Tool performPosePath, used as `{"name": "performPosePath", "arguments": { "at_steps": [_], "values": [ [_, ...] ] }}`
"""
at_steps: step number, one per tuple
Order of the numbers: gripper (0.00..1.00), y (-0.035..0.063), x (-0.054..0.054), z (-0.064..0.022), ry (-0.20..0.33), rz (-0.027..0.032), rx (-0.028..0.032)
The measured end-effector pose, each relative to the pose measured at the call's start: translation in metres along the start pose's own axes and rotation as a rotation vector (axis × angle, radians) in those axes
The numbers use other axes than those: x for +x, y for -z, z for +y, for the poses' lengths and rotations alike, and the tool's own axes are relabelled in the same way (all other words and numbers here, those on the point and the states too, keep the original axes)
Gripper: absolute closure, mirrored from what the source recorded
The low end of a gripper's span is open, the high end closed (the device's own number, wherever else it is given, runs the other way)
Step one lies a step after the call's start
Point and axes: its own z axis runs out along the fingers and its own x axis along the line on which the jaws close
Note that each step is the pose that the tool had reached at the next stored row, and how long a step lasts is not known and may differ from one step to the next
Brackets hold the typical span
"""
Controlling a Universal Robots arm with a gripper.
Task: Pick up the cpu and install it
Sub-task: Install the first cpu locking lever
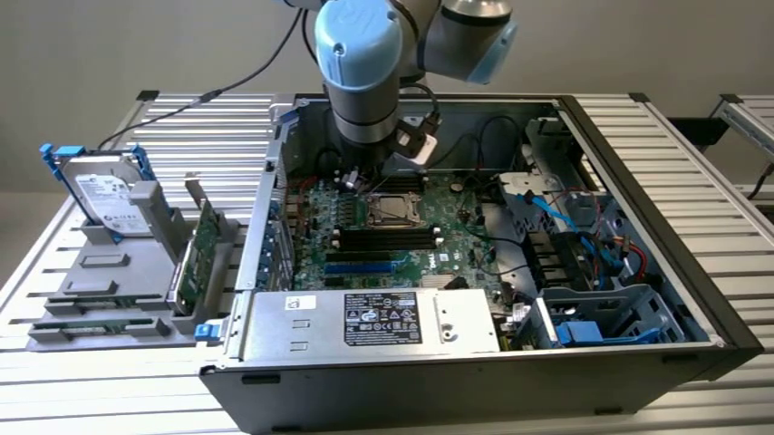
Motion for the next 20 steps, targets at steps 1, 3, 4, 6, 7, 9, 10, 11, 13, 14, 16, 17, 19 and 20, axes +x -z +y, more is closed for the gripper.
{"name": "performPosePath", "arguments": {
  "at_steps": [1, 3, 4, 6, 7, 9, 10, 11, 13, 14, 16, 17, 19, 20],
  "values": [
    [0.89, 0.0007, 0.000, -0.0005, -0.005, 0.0005, -0.0019],
    [0.89, 0.0031, 0.000, -0.0021, -0.008, 0.0021, -0.0030],
    [0.89, 0.0054, 0.001, -0.0031, -0.009, 0.0029, -0.0030],
    [0.89, 0.0090, 0.001, -0.0046, -0.011, 0.0040, -0.0031],
    [0.89, 0.0100, 0.001, -0.0047, -0.013, 0.0046, -0.0035],
    [0.89, 0.0106, 0.001, -0.0044, -0.020, 0.0055, -0.0063],
    [0.89, 0.0108, 0.000, -0.0042, -0.025, 0.0063, -0.0086],
    [0.89, 0.0109, 0.000, -0.0040, -0.032, 0.0076, -0.0114],
    [0.89, 0.0112, 0.000, -0.0037, -0.046, 0.0101, -0.0178],
    [0.89, 0.0111, -0.001, -0.0037, -0.055, 0.0114, -0.0214],
    [0.89, 0.0108, -0.001, -0.0042, -0.069, 0.0134, -0.0282],
    [0.89, 0.0107, -0.001, -0.0045, -0.075, 0.0144, -0.0310],
    [0.89, 0.0109, -0.002, -0.0054, -0.083, 0.0153, -0.0337],
    [0.89, 0.0109, -0.002, -0.0055, -0.086, 0.0146, -0.0333]
  ]
}}
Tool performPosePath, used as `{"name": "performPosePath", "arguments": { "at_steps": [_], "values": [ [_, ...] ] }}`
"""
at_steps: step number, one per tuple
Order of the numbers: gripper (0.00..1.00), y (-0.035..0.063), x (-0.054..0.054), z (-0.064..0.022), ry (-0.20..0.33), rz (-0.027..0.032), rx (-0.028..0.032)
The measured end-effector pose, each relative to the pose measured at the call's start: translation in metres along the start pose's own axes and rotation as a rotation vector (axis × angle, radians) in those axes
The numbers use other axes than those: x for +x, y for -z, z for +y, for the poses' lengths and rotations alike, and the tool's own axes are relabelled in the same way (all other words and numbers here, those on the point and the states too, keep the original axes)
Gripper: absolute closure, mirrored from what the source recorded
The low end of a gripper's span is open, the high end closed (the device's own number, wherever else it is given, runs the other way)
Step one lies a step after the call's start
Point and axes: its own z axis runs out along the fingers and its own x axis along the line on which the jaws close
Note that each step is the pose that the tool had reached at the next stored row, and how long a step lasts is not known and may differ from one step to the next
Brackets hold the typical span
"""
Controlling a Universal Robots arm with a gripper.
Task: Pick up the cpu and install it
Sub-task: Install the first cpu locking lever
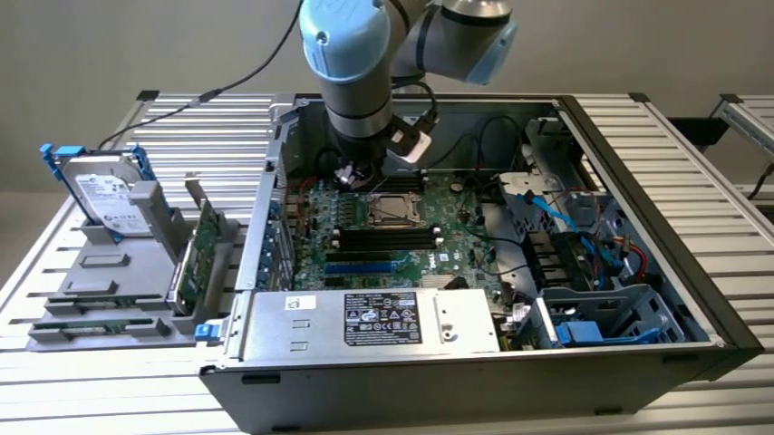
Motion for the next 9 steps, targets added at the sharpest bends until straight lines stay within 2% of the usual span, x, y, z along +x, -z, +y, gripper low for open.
{"name": "performPosePath", "arguments": {
  "at_steps": [6, 9],
  "values": [
    [0.89, 0.0004, 0.0000, -0.0003, -0.029, -0.0109, 0.0125],
    [0.89, 0.0061, 0.0025, -0.0012, -0.037, -0.0105, 0.0105]
  ]
}}
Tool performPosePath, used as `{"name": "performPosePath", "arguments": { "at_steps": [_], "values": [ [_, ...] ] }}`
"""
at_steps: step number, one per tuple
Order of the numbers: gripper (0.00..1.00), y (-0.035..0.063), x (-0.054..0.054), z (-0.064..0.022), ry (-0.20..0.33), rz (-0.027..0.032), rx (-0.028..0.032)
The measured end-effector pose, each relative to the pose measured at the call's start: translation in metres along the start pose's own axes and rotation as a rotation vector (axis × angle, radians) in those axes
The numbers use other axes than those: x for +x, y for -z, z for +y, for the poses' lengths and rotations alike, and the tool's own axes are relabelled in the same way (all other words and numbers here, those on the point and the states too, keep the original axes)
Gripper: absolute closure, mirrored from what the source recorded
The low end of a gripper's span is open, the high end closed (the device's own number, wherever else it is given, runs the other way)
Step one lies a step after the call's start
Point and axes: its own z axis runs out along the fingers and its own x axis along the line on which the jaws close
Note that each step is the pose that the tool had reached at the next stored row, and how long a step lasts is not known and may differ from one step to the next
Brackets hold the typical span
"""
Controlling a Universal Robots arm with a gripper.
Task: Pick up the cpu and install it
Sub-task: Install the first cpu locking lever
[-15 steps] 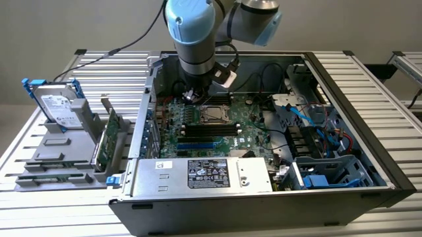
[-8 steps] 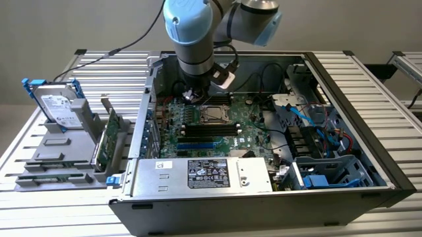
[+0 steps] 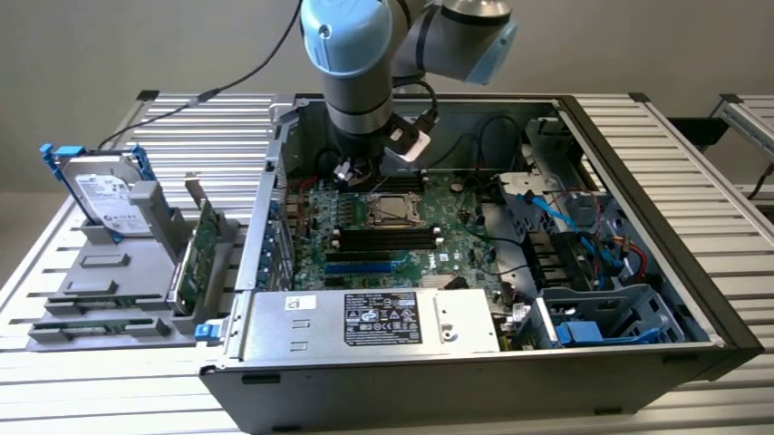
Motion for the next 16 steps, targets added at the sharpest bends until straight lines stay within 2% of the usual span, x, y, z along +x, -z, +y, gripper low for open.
{"name": "performPosePath", "arguments": {
  "at_steps": [3, 4, 6, 8, 10, 12, 13, 14, 16],
  "values": [
    [0.89, 0.0022, 0.0003, -0.0010, -0.004, 0.0008, -0.0015],
    [0.89, 0.0022, 0.0000, -0.0014, -0.005, -0.0012, -0.0018],
    [0.89, 0.0024, -0.0008, -0.0023, -0.006, -0.0139, -0.0055],
    [0.89, 0.0025, -0.0013, -0.0029, -0.007, -0.0279, -0.0123],
    [0.89, 0.0025, -0.0016, -0.0032, -0.006, -0.0458, -0.0260],
    [0.89, 0.0024, -0.0018, -0.0034, -0.006, -0.0639, -0.0431],
    [0.89, 0.0022, -0.0020, -0.0035, -0.008, -0.0709, -0.0505],
    [0.89, 0.0015, -0.0023, -0.0034, -0.011, -0.0751, -0.0560],
    [0.89, -0.0011, -0.0034, -0.0034, -0.017, -0.0775, -0.0614]
  ]
}}
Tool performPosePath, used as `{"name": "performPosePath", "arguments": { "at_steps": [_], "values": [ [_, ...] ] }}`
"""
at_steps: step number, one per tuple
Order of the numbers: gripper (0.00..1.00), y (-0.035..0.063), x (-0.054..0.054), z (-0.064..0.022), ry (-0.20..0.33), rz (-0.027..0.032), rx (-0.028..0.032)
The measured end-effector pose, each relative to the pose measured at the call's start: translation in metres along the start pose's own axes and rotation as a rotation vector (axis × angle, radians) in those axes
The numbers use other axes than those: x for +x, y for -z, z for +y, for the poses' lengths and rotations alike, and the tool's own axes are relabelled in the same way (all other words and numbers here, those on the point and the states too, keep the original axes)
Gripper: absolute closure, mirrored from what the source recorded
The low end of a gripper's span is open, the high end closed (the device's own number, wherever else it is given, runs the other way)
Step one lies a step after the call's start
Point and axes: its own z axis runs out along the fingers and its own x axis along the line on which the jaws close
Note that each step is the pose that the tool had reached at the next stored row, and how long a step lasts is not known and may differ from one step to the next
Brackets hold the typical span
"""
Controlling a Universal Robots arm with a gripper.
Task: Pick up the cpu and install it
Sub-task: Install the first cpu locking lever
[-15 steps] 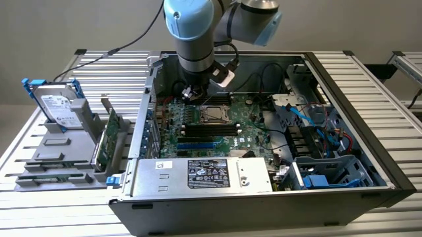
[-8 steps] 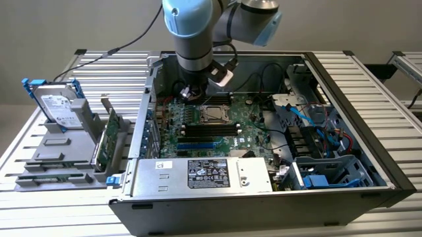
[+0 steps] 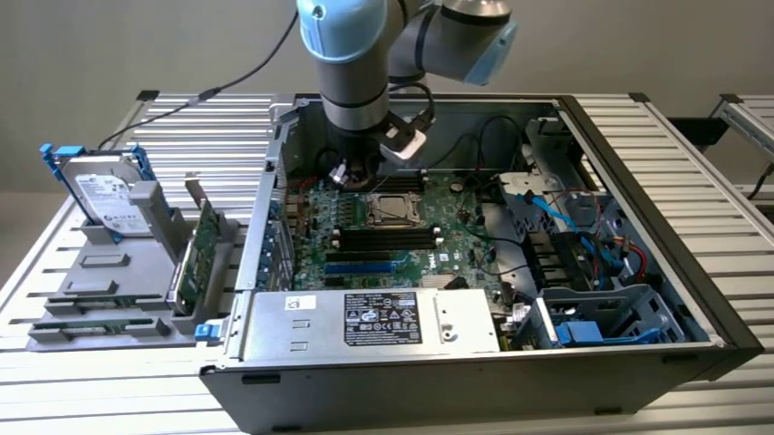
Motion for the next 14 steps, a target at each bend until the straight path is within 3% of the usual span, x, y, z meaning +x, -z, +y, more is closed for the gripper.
{"name": "performPosePath", "arguments": {
  "at_steps": [4, 14],
  "values": [
    [0.89, -0.0075, -0.001, -0.0010, -0.013, 0.0002, -0.0056],
    [0.89, -0.0153, 0.001, -0.0044, -0.021, 0.0012, -0.0084]
  ]
}}
